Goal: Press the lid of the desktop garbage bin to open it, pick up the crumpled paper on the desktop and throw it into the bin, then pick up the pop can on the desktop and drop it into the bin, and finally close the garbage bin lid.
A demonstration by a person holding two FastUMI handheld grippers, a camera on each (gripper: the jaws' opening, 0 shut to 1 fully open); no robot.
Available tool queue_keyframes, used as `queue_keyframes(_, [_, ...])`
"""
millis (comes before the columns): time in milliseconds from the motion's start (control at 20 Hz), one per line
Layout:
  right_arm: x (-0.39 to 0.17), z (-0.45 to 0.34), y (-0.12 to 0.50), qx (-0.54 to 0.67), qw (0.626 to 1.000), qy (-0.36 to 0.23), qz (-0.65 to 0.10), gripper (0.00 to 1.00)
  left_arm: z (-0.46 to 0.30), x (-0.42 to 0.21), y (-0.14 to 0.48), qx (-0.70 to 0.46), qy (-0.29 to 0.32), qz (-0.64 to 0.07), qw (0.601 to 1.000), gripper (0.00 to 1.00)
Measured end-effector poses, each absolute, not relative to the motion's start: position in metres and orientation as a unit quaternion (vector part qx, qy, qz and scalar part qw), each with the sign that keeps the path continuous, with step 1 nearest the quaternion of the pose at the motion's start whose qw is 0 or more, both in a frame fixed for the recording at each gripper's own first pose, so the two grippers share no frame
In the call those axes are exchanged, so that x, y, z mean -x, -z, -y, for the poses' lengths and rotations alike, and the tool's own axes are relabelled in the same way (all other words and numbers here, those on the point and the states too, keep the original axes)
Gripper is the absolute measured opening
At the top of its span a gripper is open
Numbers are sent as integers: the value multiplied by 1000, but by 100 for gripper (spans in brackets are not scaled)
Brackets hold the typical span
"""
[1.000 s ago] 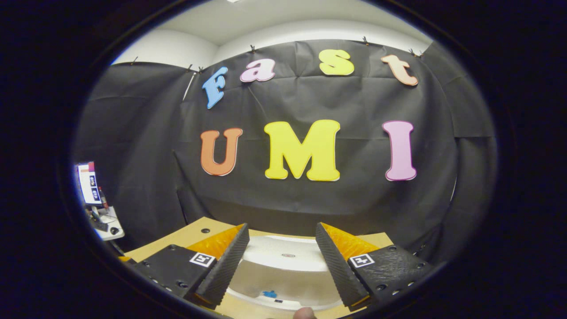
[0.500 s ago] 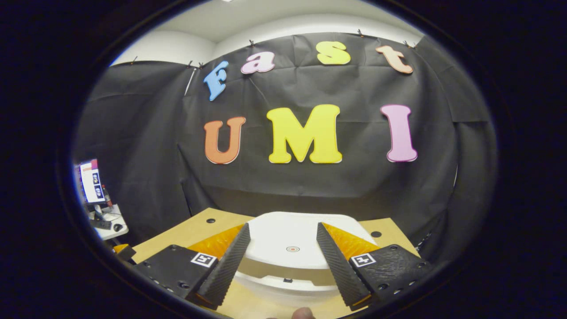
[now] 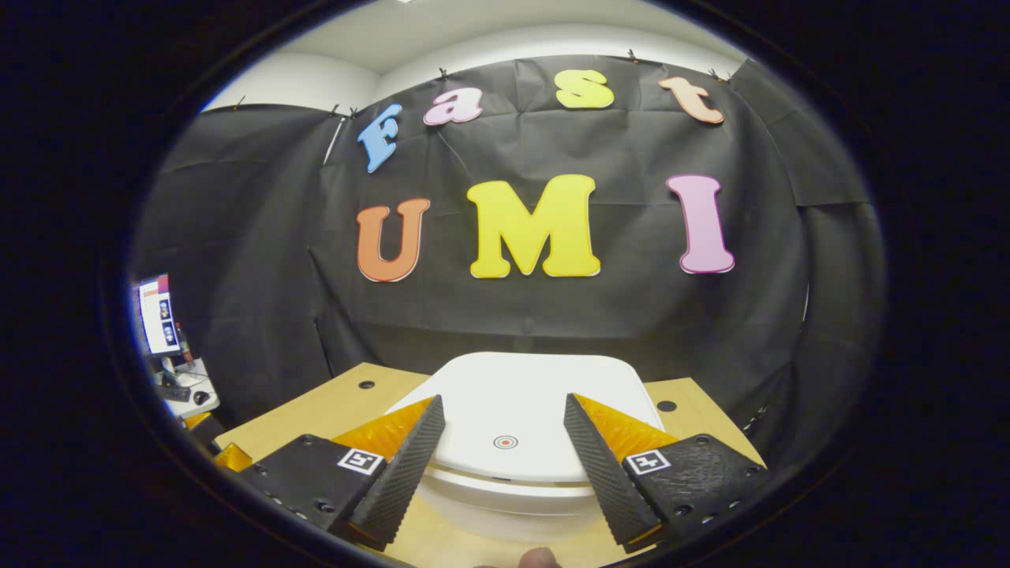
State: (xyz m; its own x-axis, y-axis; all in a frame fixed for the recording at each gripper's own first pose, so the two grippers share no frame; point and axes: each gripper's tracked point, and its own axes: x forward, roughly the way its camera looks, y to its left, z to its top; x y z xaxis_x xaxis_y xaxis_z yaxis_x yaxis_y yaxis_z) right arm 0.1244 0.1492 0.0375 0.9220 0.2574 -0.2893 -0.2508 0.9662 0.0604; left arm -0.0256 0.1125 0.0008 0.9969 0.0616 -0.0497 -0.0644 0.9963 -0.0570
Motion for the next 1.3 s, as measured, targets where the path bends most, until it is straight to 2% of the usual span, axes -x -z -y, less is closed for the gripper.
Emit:
queue_keyframes(400, [-125,-148,-29,-19,982,-136,-128,97,-115,23,4,32,-35,-29,998,99])
queue_keyframes(550, [-125,-149,-28,3,988,-128,-91,99,-115,22,8,31,-38,-35,998,99])
queue_keyframes(800, [-124,-149,-20,-1,987,-130,-94,99,-113,21,11,34,-35,-39,998,99])
queue_keyframes(1300, [-113,-153,-48,24,991,-123,-36,94,-104,25,2,19,-34,-25,999,99])
